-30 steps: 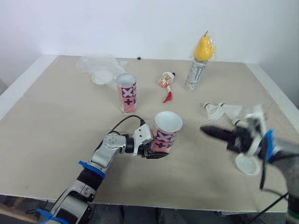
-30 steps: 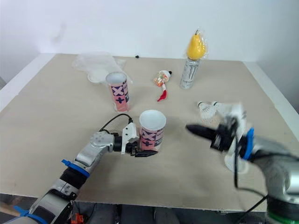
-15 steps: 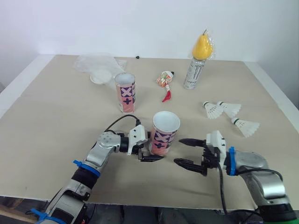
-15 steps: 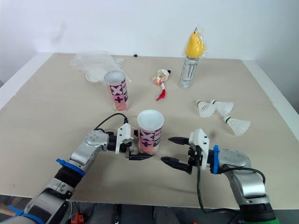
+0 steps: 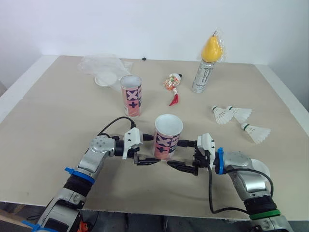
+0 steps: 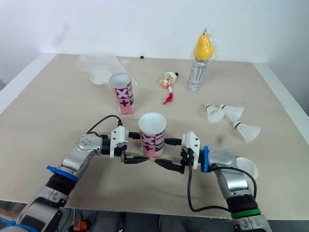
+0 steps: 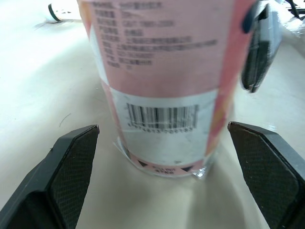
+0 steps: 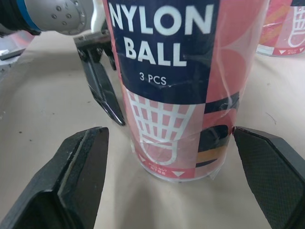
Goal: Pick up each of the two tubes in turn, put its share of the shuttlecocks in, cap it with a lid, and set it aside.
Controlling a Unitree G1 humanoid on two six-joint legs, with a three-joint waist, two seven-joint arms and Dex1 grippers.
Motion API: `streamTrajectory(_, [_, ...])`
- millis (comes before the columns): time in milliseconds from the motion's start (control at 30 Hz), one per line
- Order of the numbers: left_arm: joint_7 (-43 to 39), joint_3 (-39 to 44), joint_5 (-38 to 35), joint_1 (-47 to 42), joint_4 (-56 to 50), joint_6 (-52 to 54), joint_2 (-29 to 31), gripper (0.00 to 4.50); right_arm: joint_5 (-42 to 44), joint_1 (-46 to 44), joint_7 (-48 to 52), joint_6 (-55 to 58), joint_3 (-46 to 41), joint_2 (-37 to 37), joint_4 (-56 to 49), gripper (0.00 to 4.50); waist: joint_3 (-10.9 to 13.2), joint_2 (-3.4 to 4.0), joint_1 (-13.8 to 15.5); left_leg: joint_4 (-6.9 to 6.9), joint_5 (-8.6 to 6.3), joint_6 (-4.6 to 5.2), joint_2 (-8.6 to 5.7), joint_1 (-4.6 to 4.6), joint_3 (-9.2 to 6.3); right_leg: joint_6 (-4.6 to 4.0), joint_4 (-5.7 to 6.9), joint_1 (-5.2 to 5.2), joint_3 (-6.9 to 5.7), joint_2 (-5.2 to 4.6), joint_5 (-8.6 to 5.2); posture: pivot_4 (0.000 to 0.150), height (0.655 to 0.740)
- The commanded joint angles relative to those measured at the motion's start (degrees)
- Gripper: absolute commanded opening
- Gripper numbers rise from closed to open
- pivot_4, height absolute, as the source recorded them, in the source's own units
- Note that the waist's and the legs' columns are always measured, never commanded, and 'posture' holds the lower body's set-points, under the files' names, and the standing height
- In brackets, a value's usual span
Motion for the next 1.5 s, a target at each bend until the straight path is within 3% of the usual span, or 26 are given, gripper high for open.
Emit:
streamTrajectory(33, [0.07, 1.62, -1.31, 0.73, -3.03, 0.29, 1.17, 4.5, -1.74, -1.61, 0.3, -3.36, 1.62, 1.06, 1.49, 4.45, 0.0, 0.0, 0.0, 0.0, 0.0, 0.0, 0.0, 0.0, -0.01, 0.0, 0.0, 0.0, -0.01, 0.0, 0.01, 0.15, 0.74])
streamTrajectory(367, [1.29, 3.15, -4.7, 3.21, -9.2, 5.55, 1.21, 4.5, -2.87, -5.2, -1.32, -4.2, 3.04, 4.4, 5.64, 4.45, 0.0, 0.01, 0.0, 0.02, 0.01, 0.0, 0.01, 0.01, -0.04, -0.02, 0.02, 0.04, -0.05, 0.01, 0.03, 0.15, 0.74])
streamTrajectory(1467, [1.64, 5.4, -6.38, 7.96, -12.36, 4.43, 5.59, 4.5, -5.15, -10.27, -0.43, -8.41, 6.24, 10.9, 14.55, 4.45, 0.0, 0.01, -0.03, 0.08, 0.04, -0.01, 0.11, 0.19, -0.03, -0.15, 0.08, 0.15, -0.08, 0.08, 0.16, 0.15, 0.74])
streamTrajectory(1500, [1.7, 5.61, -6.74, 8.03, -12.56, 4.66, 5.55, 4.5, -4.97, -10.14, -0.2, -8.29, 6.16, 10.8, 14.54, 4.22, 0.0, 0.01, -0.03, 0.08, 0.04, -0.01, 0.11, 0.21, -0.03, -0.15, 0.08, 0.16, -0.08, 0.07, 0.16, 0.15, 0.74])
